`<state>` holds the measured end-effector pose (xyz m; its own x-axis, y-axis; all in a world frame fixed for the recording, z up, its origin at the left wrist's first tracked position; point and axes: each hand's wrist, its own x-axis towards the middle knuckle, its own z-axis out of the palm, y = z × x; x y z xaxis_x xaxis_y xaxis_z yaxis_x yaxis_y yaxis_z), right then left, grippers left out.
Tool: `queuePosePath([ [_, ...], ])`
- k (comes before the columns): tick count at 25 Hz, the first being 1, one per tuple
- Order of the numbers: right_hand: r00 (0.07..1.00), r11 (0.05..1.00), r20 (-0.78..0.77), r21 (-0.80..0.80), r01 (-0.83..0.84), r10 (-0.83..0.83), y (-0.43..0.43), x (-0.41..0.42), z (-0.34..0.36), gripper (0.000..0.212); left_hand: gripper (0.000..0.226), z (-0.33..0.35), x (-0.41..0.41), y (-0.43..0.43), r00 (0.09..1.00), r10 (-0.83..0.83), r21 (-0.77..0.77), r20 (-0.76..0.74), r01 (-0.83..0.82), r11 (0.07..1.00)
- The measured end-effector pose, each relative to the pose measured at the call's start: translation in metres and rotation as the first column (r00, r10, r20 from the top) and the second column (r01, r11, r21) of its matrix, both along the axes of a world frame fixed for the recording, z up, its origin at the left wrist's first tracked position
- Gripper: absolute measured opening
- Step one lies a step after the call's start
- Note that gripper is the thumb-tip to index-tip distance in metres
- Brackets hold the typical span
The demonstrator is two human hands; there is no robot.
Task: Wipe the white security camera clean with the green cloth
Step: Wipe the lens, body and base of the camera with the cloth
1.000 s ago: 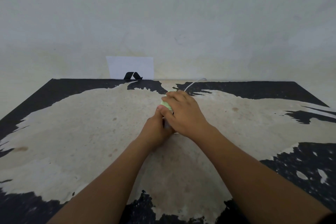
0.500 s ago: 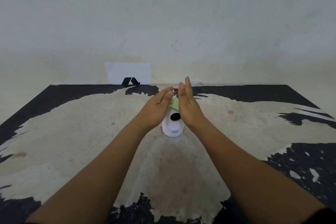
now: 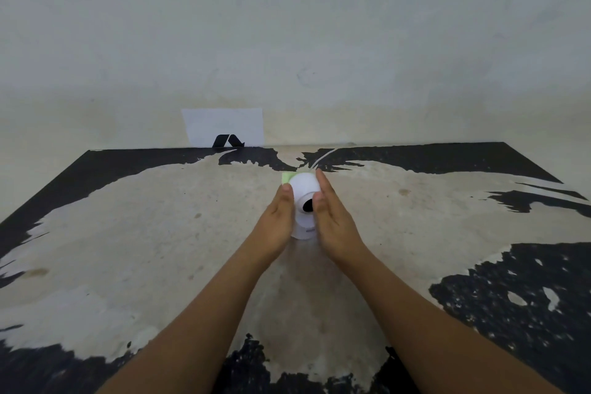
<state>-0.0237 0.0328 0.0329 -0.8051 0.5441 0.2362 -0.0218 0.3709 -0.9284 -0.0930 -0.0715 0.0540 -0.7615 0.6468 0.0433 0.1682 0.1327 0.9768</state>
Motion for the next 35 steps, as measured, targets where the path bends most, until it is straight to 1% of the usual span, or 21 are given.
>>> queuePosePath([
  [2,1.0,1.0,0.0,0.0,-0.001,0.001,-0.001,-0.002,0.001,0.048,0.058,-0.004,0.013,-0.001,0.995,0.07,0.033,0.073,-0.072,0.997],
  [4,1.0,1.0,0.007,-0.013,0.01,-0.01,-0.002,-0.005,0.002,0.047,0.058,-0.002,0.021,0.0,0.985,0.105,0.074,0.138,-0.116,0.99],
  [6,1.0,1.0,0.001,-0.007,0.016,-0.016,-0.004,-0.005,0.002,0.048,0.058,0.004,0.019,0.002,0.985,0.125,0.098,0.12,-0.137,0.986],
  [8,1.0,1.0,0.003,-0.009,0.01,-0.01,-0.005,-0.004,0.002,0.049,0.051,0.014,0.011,0.005,0.989,0.116,0.116,0.087,-0.126,0.985],
  [11,1.0,1.0,0.013,-0.017,0.018,-0.017,-0.006,-0.003,0.004,0.048,0.047,0.017,0.001,0.007,0.989,0.119,0.068,0.086,-0.125,0.99],
  [15,1.0,0.999,0.012,-0.039,0.027,-0.027,-0.008,-0.002,0.008,0.046,0.062,-0.003,0.01,0.005,0.973,0.092,0.022,0.21,-0.099,0.995],
  [16,1.0,0.999,0.012,-0.04,0.027,-0.027,-0.008,-0.003,0.008,0.046,0.066,-0.007,0.014,0.006,0.96,0.113,0.024,0.258,-0.123,0.992],
  [18,0.999,0.999,0.012,-0.044,0.03,-0.03,-0.009,-0.003,0.008,0.046,0.069,-0.01,0.021,0.008,0.902,0.162,0.063,0.401,-0.203,0.977],
  [19,0.999,0.998,0.009,-0.049,0.031,-0.03,-0.01,-0.003,0.008,0.046,0.067,-0.009,0.022,0.008,0.883,0.172,0.095,0.438,-0.235,0.967],
  [20,1.0,0.998,0.003,-0.062,0.029,-0.028,-0.01,-0.002,0.008,0.046,0.066,-0.005,0.022,0.008,0.88,0.183,0.11,0.438,-0.254,0.961],
  [22,1.0,0.995,-0.004,-0.1,0.017,-0.017,-0.01,-0.001,0.009,0.046,0.069,0.003,0.015,0.007,0.909,0.183,0.124,0.375,-0.245,0.962],
  [24,1.0,0.993,0.005,-0.115,0.002,-0.001,-0.008,0.001,0.011,0.047,0.068,0.016,0.006,0.005,0.954,0.151,0.117,0.259,-0.186,0.976],
  [27,1.0,0.989,0.006,-0.148,-0.018,0.019,-0.005,0.001,0.014,0.049,0.07,0.033,-0.012,0.007,0.997,0.071,-0.024,0.033,-0.071,0.997],
  [29,0.999,0.983,0.001,-0.176,-0.05,0.051,-0.003,-0.001,0.013,0.049,0.073,0.039,-0.021,0.013,0.994,-0.023,-0.113,-0.105,0.011,0.994],
  [30,0.997,0.98,0.005,-0.186,-0.073,0.076,-0.003,-0.002,0.012,0.049,0.073,0.042,-0.024,0.015,0.987,-0.06,-0.144,-0.148,0.038,0.989],
  [31,0.995,0.974,0.007,-0.205,-0.094,0.097,-0.003,-0.002,0.01,0.05,0.073,0.044,-0.025,0.018,0.981,-0.083,-0.164,-0.176,0.054,0.985],
  [33,0.995,0.955,-0.006,-0.28,-0.095,0.097,-0.002,-0.003,0.007,0.064,0.072,0.045,-0.025,0.022,0.975,-0.102,-0.176,-0.198,0.067,0.982],
  [34,0.999,0.947,-0.029,-0.316,-0.052,0.045,0.0,-0.003,0.008,0.069,0.071,0.046,-0.025,0.024,0.975,-0.1,-0.172,-0.201,0.065,0.983],
  [35,0.997,0.949,-0.058,-0.313,0.028,-0.048,0.002,-0.002,0.013,0.069,0.071,0.046,-0.025,0.026,0.975,-0.099,-0.169,-0.199,0.065,0.983],
])
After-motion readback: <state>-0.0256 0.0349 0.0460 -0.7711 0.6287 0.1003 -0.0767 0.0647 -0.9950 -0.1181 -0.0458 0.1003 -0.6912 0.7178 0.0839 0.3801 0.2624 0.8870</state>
